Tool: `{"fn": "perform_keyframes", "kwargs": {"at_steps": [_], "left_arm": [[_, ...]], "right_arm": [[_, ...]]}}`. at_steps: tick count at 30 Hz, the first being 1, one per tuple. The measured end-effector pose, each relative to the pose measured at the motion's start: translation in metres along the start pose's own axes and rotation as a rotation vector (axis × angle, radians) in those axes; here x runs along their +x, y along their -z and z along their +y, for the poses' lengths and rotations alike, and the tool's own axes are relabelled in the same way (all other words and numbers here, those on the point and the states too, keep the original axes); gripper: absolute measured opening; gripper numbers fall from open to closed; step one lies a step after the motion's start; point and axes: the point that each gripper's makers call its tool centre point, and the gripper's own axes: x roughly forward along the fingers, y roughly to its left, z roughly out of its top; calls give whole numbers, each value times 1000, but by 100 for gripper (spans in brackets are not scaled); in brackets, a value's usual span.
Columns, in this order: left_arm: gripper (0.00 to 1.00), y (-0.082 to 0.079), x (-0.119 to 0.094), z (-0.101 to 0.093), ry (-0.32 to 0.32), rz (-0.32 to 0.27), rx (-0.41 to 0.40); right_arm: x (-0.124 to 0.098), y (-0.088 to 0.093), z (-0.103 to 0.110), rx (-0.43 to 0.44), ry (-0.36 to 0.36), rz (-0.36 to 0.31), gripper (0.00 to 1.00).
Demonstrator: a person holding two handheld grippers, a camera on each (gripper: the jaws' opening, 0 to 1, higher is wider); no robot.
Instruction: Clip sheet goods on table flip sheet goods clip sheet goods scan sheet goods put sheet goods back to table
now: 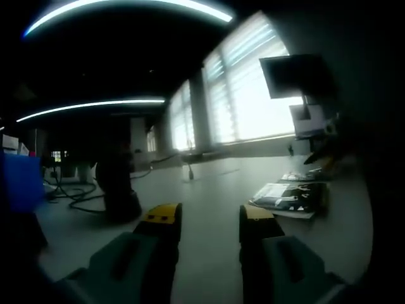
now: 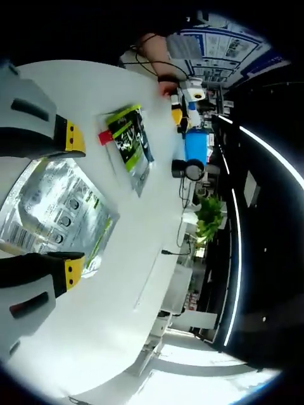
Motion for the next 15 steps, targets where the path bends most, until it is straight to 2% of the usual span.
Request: {"fn": "perform_keyframes", "kwargs": {"at_steps": [2,5,9,10,15], "left_arm": [[29,0,0,0,0,2,1],[29,1,0,1,-2,3,4],[29,0,0,1,-5,1,3],[29,0,0,1,-4,1,3],[29,1,1,0,-2,6,6]], "right_arm": [[0,6,5,2,-17,17,54],[1,20,8,-29,-15,84,54],[0,19,8,46,-2,81,53],[0,22,6,92,10,77,54],[-1,23,4,139,54,48,53]]}}
